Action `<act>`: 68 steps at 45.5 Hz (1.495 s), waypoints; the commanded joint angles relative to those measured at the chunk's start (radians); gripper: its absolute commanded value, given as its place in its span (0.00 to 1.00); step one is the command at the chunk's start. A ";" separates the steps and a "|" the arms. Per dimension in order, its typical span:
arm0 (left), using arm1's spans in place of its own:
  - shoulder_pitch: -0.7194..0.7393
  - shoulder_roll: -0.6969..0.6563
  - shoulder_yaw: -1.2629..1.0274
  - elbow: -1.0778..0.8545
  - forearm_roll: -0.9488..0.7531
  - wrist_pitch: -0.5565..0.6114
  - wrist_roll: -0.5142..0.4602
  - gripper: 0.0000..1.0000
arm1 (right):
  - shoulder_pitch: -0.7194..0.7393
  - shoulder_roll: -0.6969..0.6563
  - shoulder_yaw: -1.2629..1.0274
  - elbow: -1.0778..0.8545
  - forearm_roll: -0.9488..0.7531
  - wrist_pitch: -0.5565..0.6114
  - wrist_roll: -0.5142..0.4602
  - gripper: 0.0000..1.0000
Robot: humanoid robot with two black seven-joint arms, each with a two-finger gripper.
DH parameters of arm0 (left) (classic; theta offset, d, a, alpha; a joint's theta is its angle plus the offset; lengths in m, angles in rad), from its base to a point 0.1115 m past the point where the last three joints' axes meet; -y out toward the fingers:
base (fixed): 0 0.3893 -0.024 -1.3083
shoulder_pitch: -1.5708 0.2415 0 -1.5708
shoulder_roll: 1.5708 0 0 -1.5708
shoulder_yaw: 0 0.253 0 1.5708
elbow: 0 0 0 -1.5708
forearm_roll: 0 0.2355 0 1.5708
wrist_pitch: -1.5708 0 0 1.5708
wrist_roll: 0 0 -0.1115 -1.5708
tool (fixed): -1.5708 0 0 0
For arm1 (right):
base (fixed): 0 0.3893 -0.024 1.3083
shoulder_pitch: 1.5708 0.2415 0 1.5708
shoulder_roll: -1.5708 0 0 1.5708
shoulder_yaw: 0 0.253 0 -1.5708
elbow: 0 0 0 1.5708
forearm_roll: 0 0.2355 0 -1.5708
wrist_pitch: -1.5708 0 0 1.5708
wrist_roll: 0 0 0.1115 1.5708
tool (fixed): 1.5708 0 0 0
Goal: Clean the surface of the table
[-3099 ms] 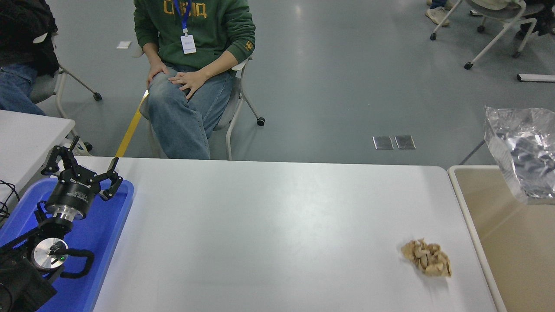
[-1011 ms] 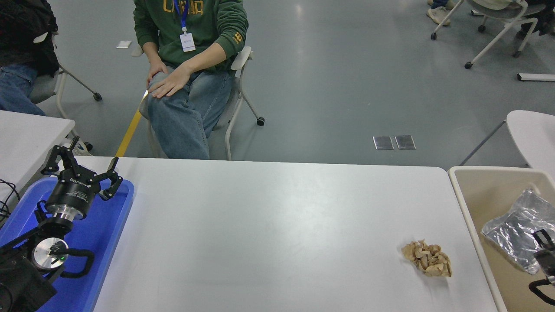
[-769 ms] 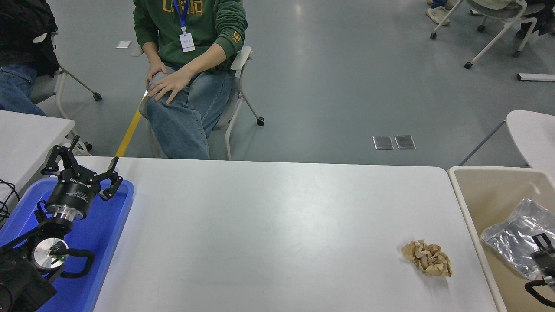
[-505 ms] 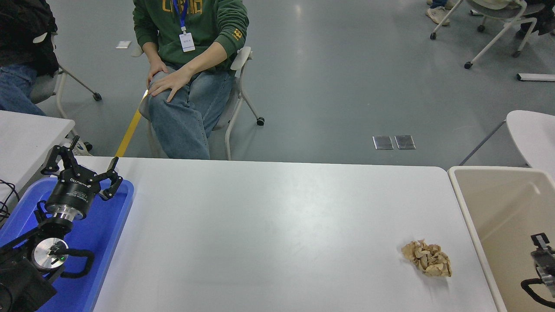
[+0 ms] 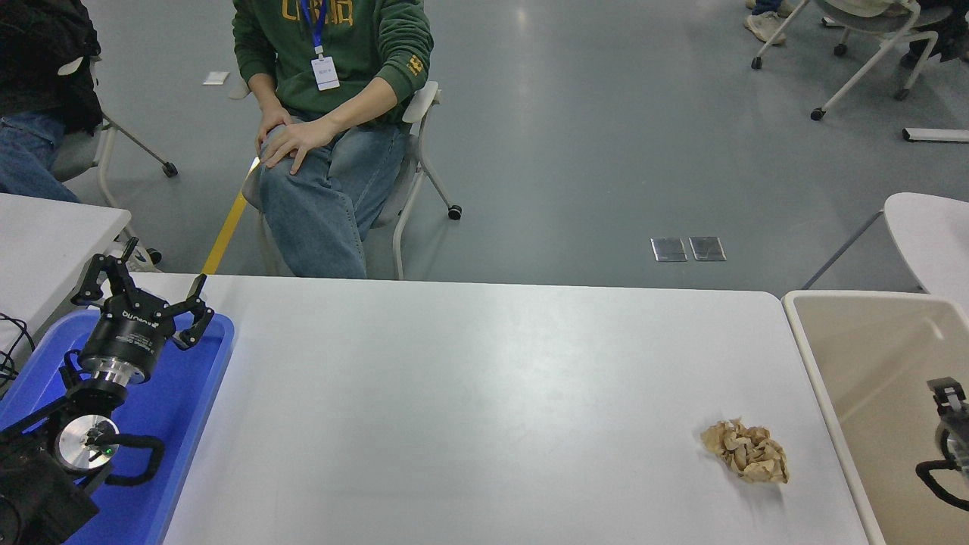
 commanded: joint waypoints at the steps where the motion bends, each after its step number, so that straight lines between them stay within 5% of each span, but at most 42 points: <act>1: 0.000 -0.001 0.000 0.000 0.000 0.002 0.000 1.00 | 0.019 -0.164 0.174 0.267 0.022 0.001 0.005 1.00; 10: 0.000 0.001 0.000 0.000 0.000 0.000 0.000 1.00 | 0.004 -0.205 0.448 0.503 0.022 0.001 0.005 1.00; 21: 0.000 -0.001 0.000 0.000 0.000 0.000 0.000 1.00 | -0.004 -0.094 0.645 0.623 0.022 -0.008 0.005 1.00; 37: 0.000 -0.001 0.000 0.000 0.000 0.000 0.000 1.00 | -0.048 0.141 0.825 0.628 0.022 -0.005 0.023 1.00; 53: 0.000 -0.001 0.000 0.000 0.000 0.000 0.000 1.00 | -0.101 0.342 0.878 0.630 0.022 -0.001 0.195 1.00; 68: 0.000 -0.001 0.000 0.000 0.000 0.000 0.000 1.00 | -0.120 0.364 0.904 0.634 0.022 -0.004 0.212 1.00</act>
